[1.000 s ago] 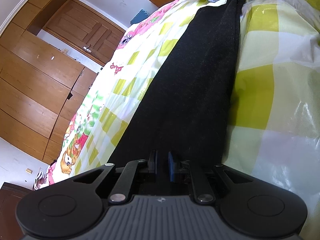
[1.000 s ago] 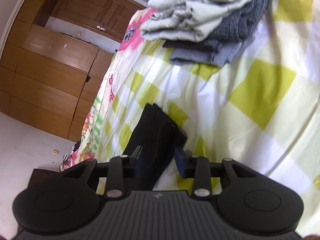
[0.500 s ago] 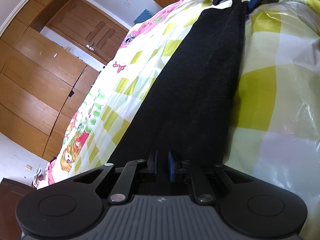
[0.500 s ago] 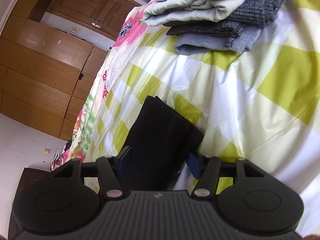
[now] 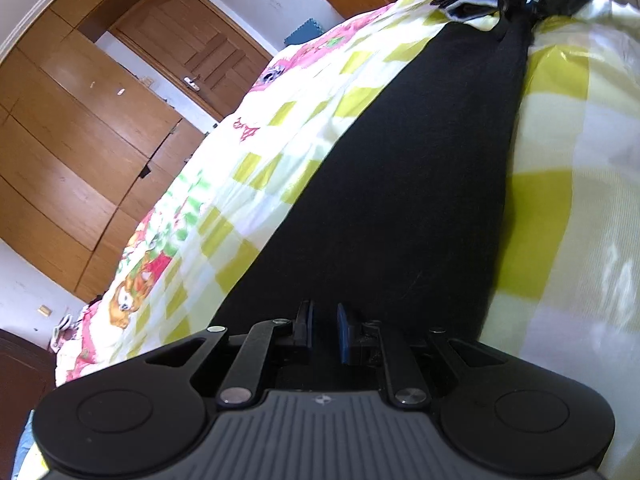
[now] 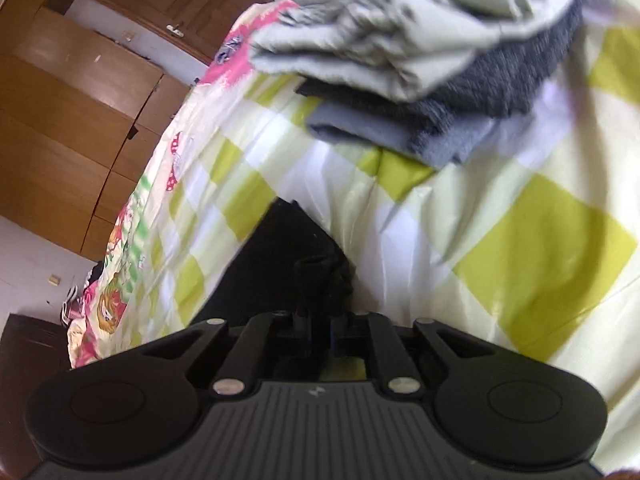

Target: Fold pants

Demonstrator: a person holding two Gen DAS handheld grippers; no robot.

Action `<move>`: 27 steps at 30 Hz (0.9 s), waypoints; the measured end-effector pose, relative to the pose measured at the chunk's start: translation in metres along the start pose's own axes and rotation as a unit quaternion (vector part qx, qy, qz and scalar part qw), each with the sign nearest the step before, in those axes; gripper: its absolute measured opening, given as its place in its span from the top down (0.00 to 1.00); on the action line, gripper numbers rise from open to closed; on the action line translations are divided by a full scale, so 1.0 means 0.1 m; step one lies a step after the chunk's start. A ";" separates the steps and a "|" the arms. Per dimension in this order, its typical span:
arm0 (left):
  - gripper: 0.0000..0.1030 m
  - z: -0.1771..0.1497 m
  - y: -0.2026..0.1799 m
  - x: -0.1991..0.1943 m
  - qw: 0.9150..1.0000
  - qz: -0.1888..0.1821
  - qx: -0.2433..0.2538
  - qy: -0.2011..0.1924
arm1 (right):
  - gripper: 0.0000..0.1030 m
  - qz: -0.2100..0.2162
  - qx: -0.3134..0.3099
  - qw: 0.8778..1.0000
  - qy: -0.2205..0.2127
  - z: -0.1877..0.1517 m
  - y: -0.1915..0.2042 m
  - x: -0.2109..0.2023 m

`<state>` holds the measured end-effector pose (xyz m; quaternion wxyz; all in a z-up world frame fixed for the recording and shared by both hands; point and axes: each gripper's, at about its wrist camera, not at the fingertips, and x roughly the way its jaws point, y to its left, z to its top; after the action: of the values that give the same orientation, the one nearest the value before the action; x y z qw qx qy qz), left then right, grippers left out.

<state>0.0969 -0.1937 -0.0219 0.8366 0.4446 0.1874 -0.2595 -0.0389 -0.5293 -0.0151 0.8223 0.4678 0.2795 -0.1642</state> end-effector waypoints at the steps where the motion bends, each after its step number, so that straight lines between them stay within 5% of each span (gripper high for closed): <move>1: 0.69 -0.05 0.06 -0.05 1.000 0.006 -0.007 0.001 | 0.80 -0.005 -0.013 1.000 -0.009 0.01 0.06 -0.10; 5: 0.68 -0.35 0.44 -0.29 0.998 0.045 -0.044 0.014 | 0.77 -0.061 -0.120 0.989 -0.059 -0.10 0.46 -0.56; 7: 0.65 -0.55 0.64 -0.37 0.995 0.071 -0.068 0.025 | 0.77 -0.025 -0.190 0.981 -0.039 -0.27 0.85 -0.57; 10: 0.65 -0.85 0.88 -0.40 0.988 0.110 -0.098 0.050 | 0.77 0.070 -0.256 0.963 0.046 -0.59 1.60 -0.13; 12: 0.65 -1.04 0.99 -0.39 0.982 0.124 -0.123 0.070 | 0.75 0.145 -0.283 0.940 0.122 -0.89 2.12 0.34; 16: 0.65 -1.42 1.02 -0.33 0.971 0.113 -0.173 0.118 | 0.71 0.225 -0.331 0.887 0.232 -1.63 3.07 1.24; 22: 0.66 -1.56 0.89 -0.36 0.969 0.116 -0.190 0.104 | 0.64 0.257 -0.422 0.801 0.338 -2.48 3.93 2.13; 25: 0.66 -1.58 0.93 -0.39 0.967 0.106 -0.213 0.094 | 0.63 0.243 -0.464 0.770 0.366 -2.71 4.05 2.30; 27: 0.66 -1.61 0.94 -0.40 0.966 0.103 -0.222 0.087 | 0.71 0.232 -0.473 0.754 0.392 -2.75 4.06 2.31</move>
<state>0.1082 -0.0033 -0.0249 0.9169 0.2852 0.2661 -0.0841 0.2752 -0.0877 0.0064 0.7699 0.0933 0.5026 0.3821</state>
